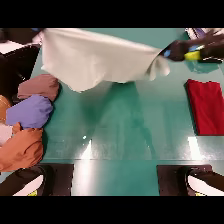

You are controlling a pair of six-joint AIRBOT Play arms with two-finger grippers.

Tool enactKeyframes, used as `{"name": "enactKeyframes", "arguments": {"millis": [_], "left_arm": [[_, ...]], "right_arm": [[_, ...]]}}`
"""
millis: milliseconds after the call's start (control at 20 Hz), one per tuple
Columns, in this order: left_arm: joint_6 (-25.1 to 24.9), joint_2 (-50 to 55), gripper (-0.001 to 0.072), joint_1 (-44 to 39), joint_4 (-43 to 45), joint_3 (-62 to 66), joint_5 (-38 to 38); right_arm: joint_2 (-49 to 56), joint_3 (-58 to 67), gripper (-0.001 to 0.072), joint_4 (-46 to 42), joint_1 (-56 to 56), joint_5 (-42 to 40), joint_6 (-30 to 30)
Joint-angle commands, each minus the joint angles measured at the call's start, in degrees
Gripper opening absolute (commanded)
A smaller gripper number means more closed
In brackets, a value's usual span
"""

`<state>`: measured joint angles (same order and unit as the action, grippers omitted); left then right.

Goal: Fold the shirts.

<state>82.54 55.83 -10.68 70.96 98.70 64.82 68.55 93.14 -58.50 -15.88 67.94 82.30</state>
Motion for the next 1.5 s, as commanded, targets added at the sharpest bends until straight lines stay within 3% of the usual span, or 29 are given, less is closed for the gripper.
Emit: {"name": "enactKeyframes", "arguments": {"millis": [0, 200, 500, 750, 1050, 1300, 1350, 1400, 1450], "left_arm": [[-0.02, -6.12, 0.0024, 0.07, -1.95, 4.46, -0.11], [-0.09, -6.25, 0.0024, 0.07, -7.30, 9.57, 0.48], [-0.48, -1.73, 0.0024, 0.07, -6.32, 5.40, 3.93], [-0.48, 5.60, 0.0023, 0.07, -6.45, -13.05, 10.69], [-3.26, 6.97, 0.0024, 0.07, -5.46, -43.17, 2.82], [-3.52, 6.93, 0.0027, 0.07, -5.60, -49.51, 1.05], [-3.52, 6.78, 0.0077, 0.07, -5.79, -49.40, 0.28], [-3.50, 6.75, 0.0309, 0.09, -5.84, -48.81, 0.09], [-3.52, 6.75, 0.0473, 0.09, -5.68, -47.54, 0.20]], "right_arm": [[-8.52, 4.94, 0.0018, -1.73, 1.03, 1.66, 0.24], [-14.58, 5.86, 0.0018, -2.05, 1.03, 1.68, 0.85], [-14.10, 5.86, 0.0017, -13.33, 1.03, 3.65, 9.03], [0.07, 1.22, 0.0017, -13.81, -3.96, 17.22, 8.66], [6.86, -16.74, 0.0017, -13.44, -7.15, 11.45, 8.11], [7.06, -20.79, 0.0017, -13.44, -7.13, 10.38, 8.11], [7.04, -20.76, 0.0017, -13.38, -7.13, 10.05, 8.11], [7.04, -20.68, 0.0017, -13.05, -7.13, 9.99, 8.13], [7.04, -20.63, 0.0017, -13.07, -7.13, 9.73, 8.11]]}}
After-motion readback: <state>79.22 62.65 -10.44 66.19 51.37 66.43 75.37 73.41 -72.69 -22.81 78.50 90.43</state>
